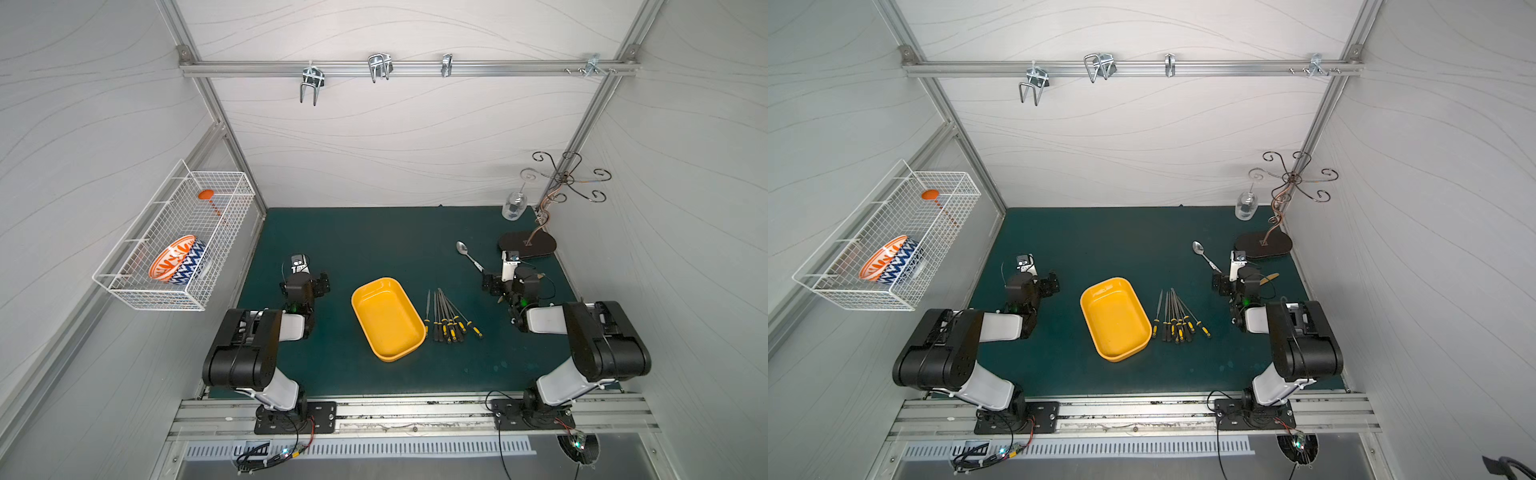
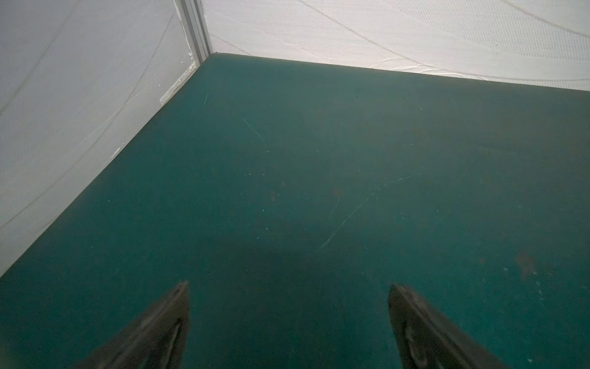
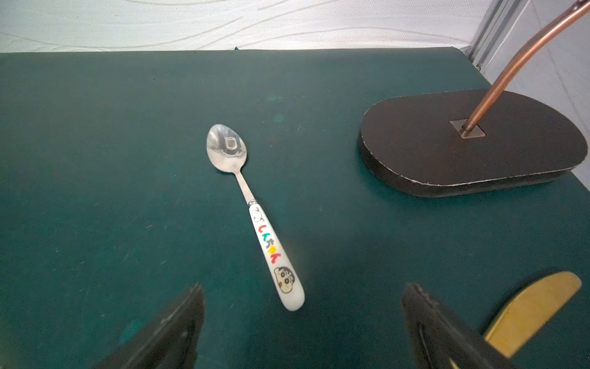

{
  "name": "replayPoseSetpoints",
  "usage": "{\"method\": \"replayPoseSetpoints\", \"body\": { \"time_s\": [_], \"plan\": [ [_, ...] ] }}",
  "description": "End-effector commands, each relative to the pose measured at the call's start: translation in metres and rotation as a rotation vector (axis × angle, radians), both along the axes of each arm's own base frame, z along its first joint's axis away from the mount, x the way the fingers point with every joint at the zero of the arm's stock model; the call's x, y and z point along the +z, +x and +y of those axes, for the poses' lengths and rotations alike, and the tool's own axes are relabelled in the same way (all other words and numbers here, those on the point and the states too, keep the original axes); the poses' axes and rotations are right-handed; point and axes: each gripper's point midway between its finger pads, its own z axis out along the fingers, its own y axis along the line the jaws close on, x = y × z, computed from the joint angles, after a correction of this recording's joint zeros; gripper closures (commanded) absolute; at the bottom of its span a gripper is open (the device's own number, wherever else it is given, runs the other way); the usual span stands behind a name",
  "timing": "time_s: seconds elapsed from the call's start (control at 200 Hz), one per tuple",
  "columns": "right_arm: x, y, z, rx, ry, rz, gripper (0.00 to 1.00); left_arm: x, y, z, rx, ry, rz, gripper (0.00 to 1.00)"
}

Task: Put the file tool into the storage box
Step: Pick up the file tool from the center of the board.

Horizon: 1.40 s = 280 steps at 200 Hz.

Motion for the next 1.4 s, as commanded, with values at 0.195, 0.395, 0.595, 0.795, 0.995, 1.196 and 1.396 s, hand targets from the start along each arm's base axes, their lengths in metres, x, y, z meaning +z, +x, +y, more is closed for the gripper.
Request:
{"method": "replayPoseSetpoints", "body": {
  "time_s": [0.195, 0.395, 0.595, 0.795, 0.995, 1.196, 1.396],
  "plan": [
    [0.005, 0.002, -0.001, -0.006, 0.014, -0.008, 0.01, 0.016, 0.008, -0.001, -0.002, 0.017, -0.059, 0.00],
    [0.005, 0.002, -0.001, -0.005, 0.016, -0.008, 0.01, 0.016, 0.008, -0.001, -0.002, 0.017, -0.061, 0.00],
    [0.005, 0.002, -0.001, -0.005, 0.016, -0.010, 0.01, 0.016, 0.008, -0.001, -0.003, 0.015, -0.059, 0.00],
    [0.006, 0.001, -0.001, 0.014, 0.037, -0.010, 0.04, 0.016, 0.008, 0.000, -0.002, 0.012, -0.057, 0.00],
    [0.043, 0.004, 0.024, 0.075, 0.019, 0.128, 0.01, 0.059, 0.008, -0.021, -0.001, 0.168, -0.032, 0.00],
    [0.051, -0.030, 0.093, 0.044, 0.080, 0.266, 0.01, 0.108, 0.006, -0.063, -0.053, 0.025, 0.117, 0.00],
    [0.014, -0.109, 0.162, 0.142, 0.106, 0.496, 0.53, 0.111, -0.034, -0.085, -0.062, -0.126, 0.145, 0.01]
  ]
}}
